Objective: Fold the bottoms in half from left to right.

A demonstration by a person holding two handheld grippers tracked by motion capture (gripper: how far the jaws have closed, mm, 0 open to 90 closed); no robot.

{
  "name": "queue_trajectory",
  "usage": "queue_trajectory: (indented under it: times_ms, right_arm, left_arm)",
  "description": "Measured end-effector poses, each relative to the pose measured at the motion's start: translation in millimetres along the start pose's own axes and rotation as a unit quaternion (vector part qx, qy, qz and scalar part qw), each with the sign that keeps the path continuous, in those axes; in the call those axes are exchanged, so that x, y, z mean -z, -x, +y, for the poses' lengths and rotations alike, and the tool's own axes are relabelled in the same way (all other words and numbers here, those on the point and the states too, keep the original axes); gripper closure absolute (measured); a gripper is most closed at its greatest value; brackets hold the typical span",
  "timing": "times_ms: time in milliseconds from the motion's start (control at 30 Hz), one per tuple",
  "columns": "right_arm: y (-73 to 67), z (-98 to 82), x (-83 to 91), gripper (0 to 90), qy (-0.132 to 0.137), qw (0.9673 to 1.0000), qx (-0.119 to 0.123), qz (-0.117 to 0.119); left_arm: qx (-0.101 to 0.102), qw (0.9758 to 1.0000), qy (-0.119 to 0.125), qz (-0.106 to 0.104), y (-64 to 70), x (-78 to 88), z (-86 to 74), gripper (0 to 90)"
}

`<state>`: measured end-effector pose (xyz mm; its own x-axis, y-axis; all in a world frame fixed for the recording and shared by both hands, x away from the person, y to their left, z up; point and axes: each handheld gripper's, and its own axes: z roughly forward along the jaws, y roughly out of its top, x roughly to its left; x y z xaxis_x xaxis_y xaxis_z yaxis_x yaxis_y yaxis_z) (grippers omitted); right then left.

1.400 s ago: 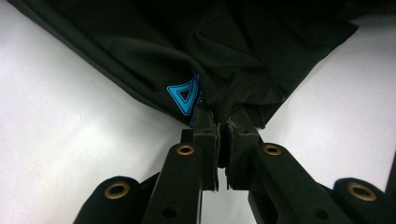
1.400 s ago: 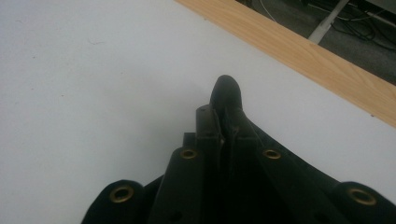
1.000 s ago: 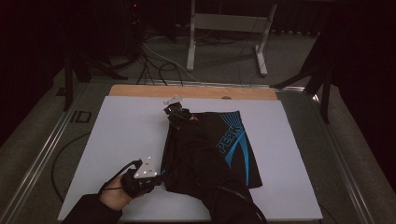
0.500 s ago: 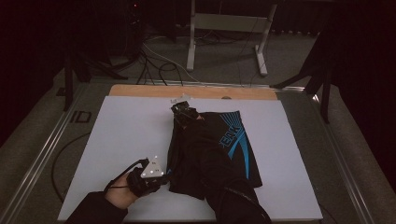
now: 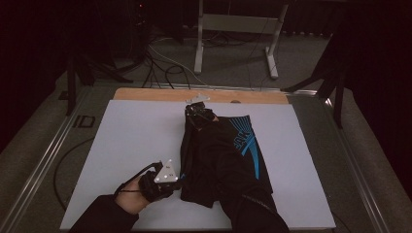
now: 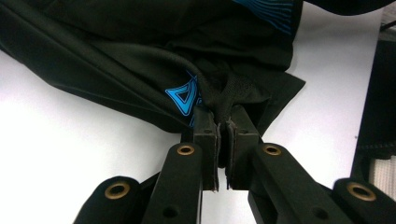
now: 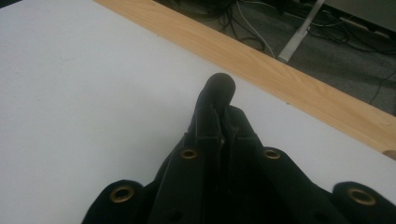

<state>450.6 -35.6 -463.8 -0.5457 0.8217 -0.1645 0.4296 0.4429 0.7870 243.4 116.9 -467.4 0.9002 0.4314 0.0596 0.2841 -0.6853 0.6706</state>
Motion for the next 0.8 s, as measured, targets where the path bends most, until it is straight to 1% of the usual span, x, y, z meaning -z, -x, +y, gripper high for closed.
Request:
queue_trajectory:
  times_ms: [67, 100, 200, 300, 467, 500, 533, 567, 600, 700, 800]
  right_arm:
    - [2.6, 0.2, 2.5, 86.4, 0.001, 1.0, -0.005, -0.003]
    - [2.6, 0.2, 2.5, 86.4, 0.001, 1.0, -0.005, -0.003]
    - [9.2, 0.4, 7.2, 86.4, 0.005, 0.9999, -0.007, -0.005]
    - [11.5, 0.4, 9.6, 86.4, 0.006, 0.9999, -0.009, -0.007]
    - [20.1, -0.8, 16.2, 86.4, 0.009, 0.9998, -0.013, -0.011]
    - [20.1, -0.8, 16.2, 86.4, 0.009, 0.9998, -0.013, -0.011]
    - [22.2, -0.9, 18.8, 86.4, 0.008, 0.9998, -0.014, -0.012]
    - [22.9, -0.9, 19.5, 86.4, 0.011, 0.9997, -0.017, -0.013]
    - [24.9, -1.0, 21.3, 86.4, 0.012, 0.9997, -0.016, -0.012]
    - [27.4, -1.3, 23.6, 86.4, 0.014, 0.9997, -0.014, -0.015]
    - [33.5, -2.6, 28.5, 86.4, 0.016, 0.9995, -0.018, -0.021]
  left_arm:
    - [-0.001, 1.0, 0.001, -0.003, 0.2, -0.2, 2.7, 86.6]
    - [-0.001, 1.0, 0.001, -0.003, 0.2, -0.2, 2.7, 86.6]
    - [-0.005, 1.0, 0.003, -0.004, 0.7, -0.6, 7.5, 86.6]
    - [-0.008, 1.0, 0.003, -0.004, 1.7, -1.4, 9.9, 86.6]
    - [-0.01, 0.9998, 0.009, -0.012, 4.3, -2.4, 17.5, 86.6]
    - [-0.01, 0.9998, 0.009, -0.012, 4.3, -2.4, 17.5, 86.6]
    - [-0.015, 0.9998, 0.007, -0.011, 5.5, -2.8, 19.9, 86.7]
    - [-0.015, 0.9998, 0.007, -0.011, 5.5, -2.8, 19.9, 86.6]
    - [-0.02, 0.9997, 0.005, -0.01, 6.4, -3.2, 22.6, 86.6]
    - [-0.023, 0.9997, 0.007, -0.009, 7.1, -4.1, 25.6, 86.6]
    - [-0.031, 0.9994, 0.008, -0.009, 9.0, -5.9, 32.6, 86.7]
